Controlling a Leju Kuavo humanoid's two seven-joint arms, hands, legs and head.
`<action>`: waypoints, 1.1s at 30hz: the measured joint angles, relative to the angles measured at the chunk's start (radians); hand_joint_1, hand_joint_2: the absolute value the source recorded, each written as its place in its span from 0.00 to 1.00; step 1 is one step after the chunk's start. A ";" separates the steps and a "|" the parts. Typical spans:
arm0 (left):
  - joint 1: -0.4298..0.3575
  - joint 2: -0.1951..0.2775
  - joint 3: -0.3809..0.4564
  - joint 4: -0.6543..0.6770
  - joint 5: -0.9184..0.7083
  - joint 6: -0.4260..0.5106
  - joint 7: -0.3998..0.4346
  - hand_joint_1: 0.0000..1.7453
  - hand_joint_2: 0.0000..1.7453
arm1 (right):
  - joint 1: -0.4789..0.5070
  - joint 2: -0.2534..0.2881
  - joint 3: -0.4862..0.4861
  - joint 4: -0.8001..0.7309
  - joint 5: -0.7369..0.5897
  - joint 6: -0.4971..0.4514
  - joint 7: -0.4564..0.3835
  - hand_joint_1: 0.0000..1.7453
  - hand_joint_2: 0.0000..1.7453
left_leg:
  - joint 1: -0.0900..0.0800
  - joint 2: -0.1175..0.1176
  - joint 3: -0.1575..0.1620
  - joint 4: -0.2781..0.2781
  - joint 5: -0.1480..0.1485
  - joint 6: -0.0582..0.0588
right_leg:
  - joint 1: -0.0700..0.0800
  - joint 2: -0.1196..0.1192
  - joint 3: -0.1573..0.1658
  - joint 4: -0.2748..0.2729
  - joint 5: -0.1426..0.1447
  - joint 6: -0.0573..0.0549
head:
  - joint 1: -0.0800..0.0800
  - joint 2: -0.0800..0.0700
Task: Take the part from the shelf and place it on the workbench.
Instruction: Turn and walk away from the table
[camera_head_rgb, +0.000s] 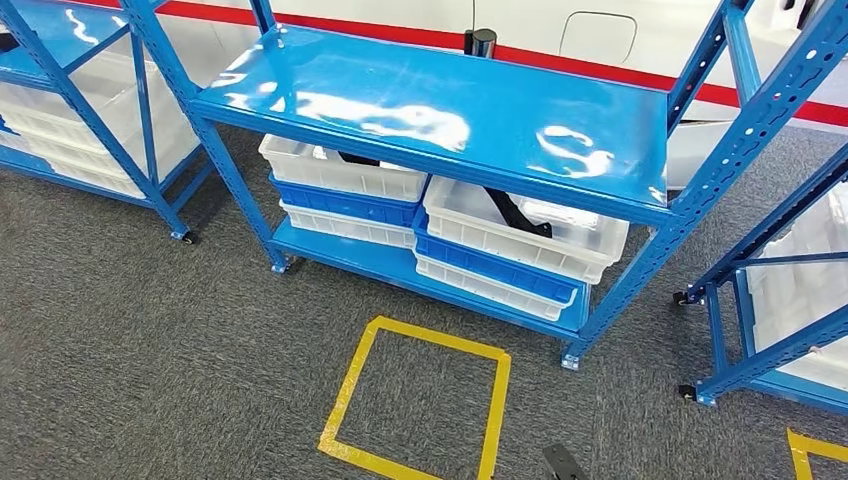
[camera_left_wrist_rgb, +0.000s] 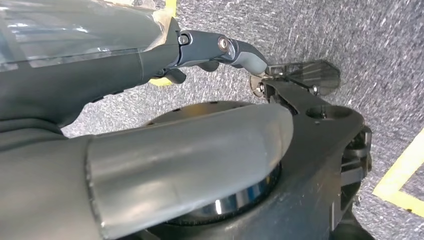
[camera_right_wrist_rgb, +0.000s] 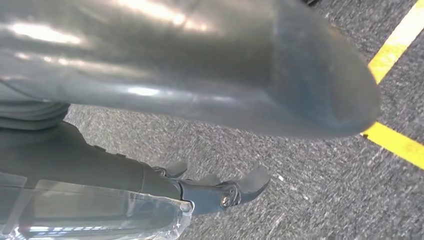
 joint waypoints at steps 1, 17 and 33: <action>-0.001 0.000 0.000 0.000 0.000 0.000 0.000 0.00 0.00 | 0.000 0.000 0.000 0.000 0.000 0.000 0.000 0.00 0.00 | 0.003 0.000 -0.019 0.041 -0.021 -0.007 | -0.004 0.000 0.005 -0.002 -0.003 -0.008 | -0.001 0.000; -0.003 -0.002 -0.001 -0.001 -0.009 0.001 0.000 0.00 0.00 | -0.004 0.000 0.000 0.000 -0.006 0.001 0.003 0.00 0.00 | 0.011 0.000 -0.043 -0.024 0.077 0.034 | -0.001 0.006 0.022 0.078 -0.099 0.022 | 0.002 0.000; -0.008 -0.004 -0.001 -0.001 -0.014 0.000 0.000 0.00 0.00 | 0.000 -0.002 0.000 0.000 -0.008 0.001 0.004 0.00 0.00 | 0.008 -0.002 -0.030 0.094 -0.063 -0.011 | -0.008 0.000 0.000 0.006 -0.009 -0.005 | 0.000 0.000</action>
